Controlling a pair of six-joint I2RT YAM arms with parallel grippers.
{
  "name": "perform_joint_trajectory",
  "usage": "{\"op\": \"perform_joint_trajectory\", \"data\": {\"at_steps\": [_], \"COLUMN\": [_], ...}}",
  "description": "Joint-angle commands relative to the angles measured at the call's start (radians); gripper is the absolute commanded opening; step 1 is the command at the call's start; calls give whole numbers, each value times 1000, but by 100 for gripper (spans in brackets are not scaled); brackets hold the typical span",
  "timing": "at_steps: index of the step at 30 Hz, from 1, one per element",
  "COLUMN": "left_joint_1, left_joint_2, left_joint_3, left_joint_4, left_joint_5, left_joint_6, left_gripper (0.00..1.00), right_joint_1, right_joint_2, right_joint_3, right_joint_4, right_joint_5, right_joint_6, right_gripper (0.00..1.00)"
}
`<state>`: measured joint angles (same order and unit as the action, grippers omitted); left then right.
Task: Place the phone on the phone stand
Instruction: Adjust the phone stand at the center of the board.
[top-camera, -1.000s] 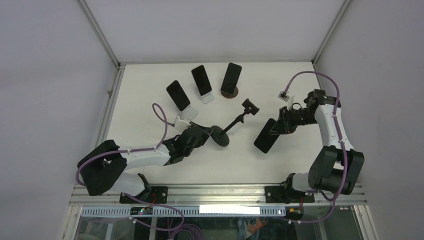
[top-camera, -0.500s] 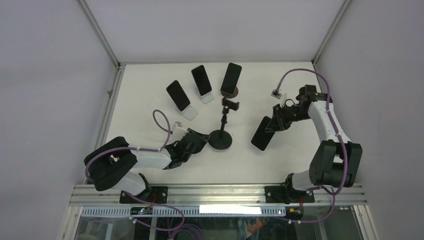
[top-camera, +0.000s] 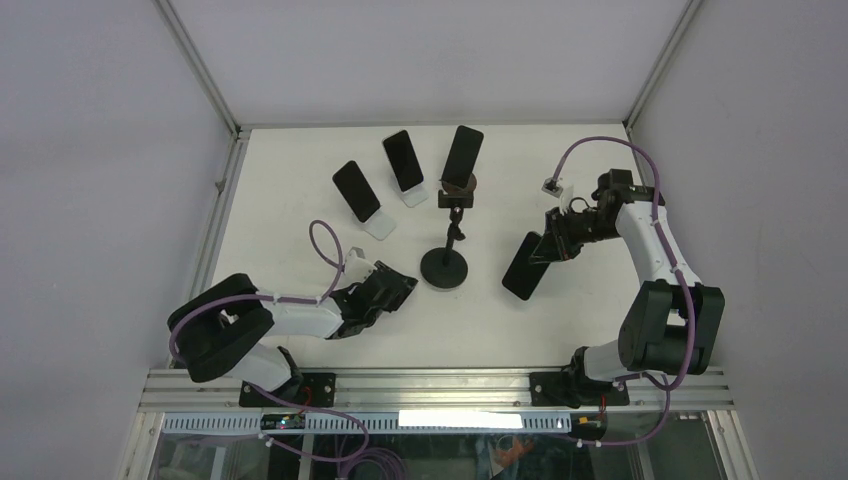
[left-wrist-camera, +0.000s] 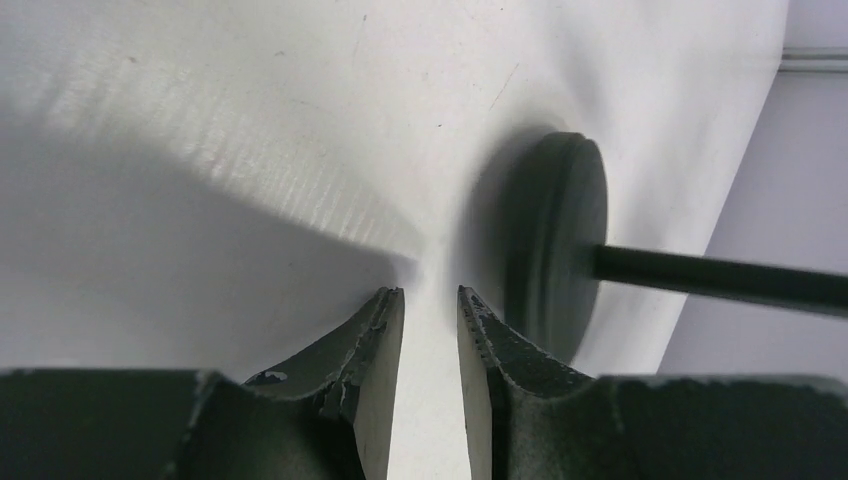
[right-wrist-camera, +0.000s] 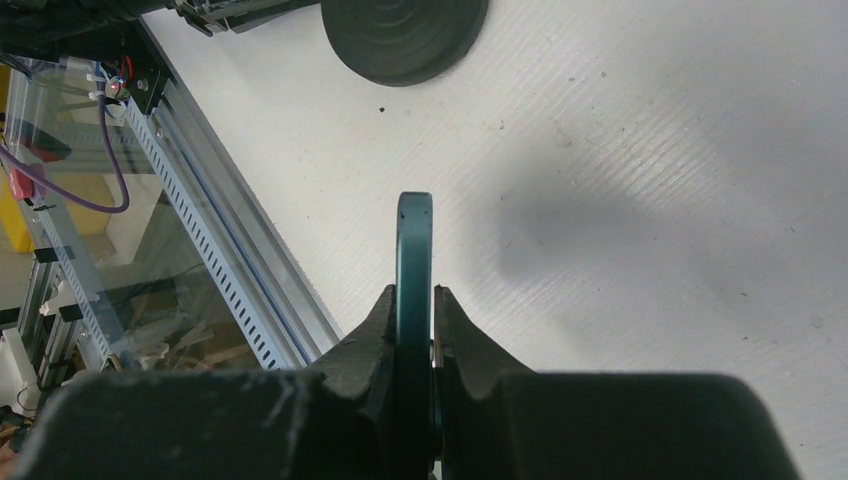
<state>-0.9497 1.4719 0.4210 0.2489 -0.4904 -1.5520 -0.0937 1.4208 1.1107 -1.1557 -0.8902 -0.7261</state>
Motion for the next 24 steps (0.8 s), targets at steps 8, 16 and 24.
{"op": "perform_joint_trajectory", "data": {"at_steps": [8, 16, 24], "left_joint_1": [-9, -8, -3], "left_joint_2": [-236, -521, -572], "left_joint_3": [-36, -58, 149], "left_joint_4": [-269, -92, -213], "left_joint_5": [25, 211, 225], "left_joint_6": [318, 724, 825], "left_gripper": [41, 72, 92], "right_joint_1": [5, 5, 5], "right_joint_2": [-25, -29, -34], "right_joint_3": [18, 8, 3], "right_joint_4": [15, 17, 17], "right_joint_5": [-27, -24, -26], "right_joint_6": [11, 7, 6], "right_gripper": [0, 0, 0]}}
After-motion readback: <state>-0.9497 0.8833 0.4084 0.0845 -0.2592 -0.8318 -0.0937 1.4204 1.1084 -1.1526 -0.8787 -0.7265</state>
